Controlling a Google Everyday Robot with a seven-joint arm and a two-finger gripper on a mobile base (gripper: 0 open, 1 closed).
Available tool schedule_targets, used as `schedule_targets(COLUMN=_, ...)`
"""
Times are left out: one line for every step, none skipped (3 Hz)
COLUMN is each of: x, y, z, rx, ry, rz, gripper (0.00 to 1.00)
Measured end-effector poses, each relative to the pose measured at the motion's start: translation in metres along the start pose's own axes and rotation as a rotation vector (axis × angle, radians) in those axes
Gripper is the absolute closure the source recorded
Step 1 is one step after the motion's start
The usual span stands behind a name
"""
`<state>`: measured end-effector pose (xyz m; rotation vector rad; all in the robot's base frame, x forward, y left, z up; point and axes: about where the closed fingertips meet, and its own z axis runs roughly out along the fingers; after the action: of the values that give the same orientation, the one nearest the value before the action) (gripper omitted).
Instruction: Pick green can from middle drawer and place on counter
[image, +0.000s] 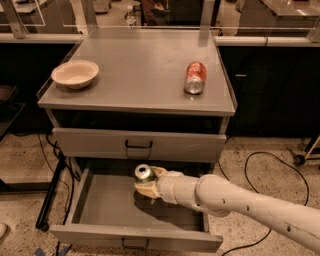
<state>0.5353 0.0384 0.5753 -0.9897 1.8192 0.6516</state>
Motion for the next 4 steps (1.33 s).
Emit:
schedule_targets(x=-0.020, y=0.006, z=-0.013, rx=-0.005, ry=-0.003, rz=-0.020, gripper=1.00)
schedule_targets(x=-0.058, y=0.015, z=-0.036, rx=0.007, ry=-0.011, rz=-0.085, gripper=1.00)
schedule_targets(x=-0.078, y=0.017, z=-0.046, rx=0.022, ry=-0.011, rz=-0.130, gripper=1.00)
schedule_targets(x=-0.078, y=0.017, z=-0.046, rx=0.022, ry=-0.011, rz=-0.130, gripper=1.00)
